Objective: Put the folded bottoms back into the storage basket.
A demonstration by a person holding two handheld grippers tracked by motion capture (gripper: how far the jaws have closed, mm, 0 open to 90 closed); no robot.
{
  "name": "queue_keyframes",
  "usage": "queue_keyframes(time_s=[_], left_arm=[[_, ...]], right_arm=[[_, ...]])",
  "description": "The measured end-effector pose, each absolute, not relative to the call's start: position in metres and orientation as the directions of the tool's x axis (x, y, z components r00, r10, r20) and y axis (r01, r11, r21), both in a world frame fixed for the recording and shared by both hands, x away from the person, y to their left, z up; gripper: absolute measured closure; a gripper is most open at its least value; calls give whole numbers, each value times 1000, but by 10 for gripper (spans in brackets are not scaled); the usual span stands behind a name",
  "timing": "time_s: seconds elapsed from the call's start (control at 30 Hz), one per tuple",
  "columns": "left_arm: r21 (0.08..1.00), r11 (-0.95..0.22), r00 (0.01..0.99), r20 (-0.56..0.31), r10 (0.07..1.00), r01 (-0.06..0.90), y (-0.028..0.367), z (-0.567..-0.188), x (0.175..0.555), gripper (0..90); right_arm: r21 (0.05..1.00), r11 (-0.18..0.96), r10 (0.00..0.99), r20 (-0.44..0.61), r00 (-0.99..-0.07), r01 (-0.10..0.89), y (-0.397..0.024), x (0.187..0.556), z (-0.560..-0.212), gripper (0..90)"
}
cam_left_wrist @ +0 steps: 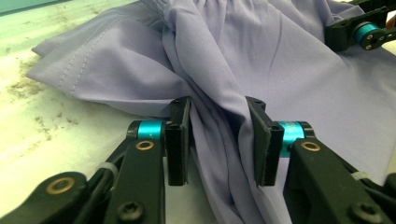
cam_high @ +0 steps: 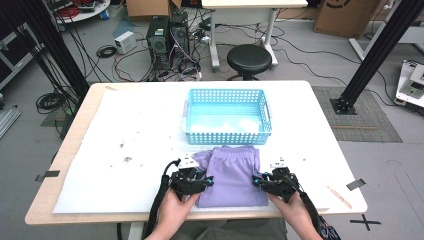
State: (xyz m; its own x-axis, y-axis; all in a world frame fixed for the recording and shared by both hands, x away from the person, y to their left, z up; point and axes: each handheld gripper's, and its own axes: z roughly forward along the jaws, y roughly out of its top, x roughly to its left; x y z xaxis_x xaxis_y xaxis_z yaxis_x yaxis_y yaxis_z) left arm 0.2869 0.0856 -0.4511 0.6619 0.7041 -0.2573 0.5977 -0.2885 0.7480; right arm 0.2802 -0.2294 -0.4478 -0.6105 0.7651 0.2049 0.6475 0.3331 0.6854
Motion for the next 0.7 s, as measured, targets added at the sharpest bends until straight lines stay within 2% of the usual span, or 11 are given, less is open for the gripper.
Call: queue_keyframes(time_s=[0.43, 0.7], left_arm=[[739, -290, 691, -313, 651, 608, 86, -452, 298, 810], [770, -286, 726, -309, 615, 570, 88, -441, 298, 831]], right_arm=[[684, 336, 745, 227, -627, 647, -228, 284, -447, 832], [735, 313, 727, 222, -649, 601, -233, 281, -433, 838]])
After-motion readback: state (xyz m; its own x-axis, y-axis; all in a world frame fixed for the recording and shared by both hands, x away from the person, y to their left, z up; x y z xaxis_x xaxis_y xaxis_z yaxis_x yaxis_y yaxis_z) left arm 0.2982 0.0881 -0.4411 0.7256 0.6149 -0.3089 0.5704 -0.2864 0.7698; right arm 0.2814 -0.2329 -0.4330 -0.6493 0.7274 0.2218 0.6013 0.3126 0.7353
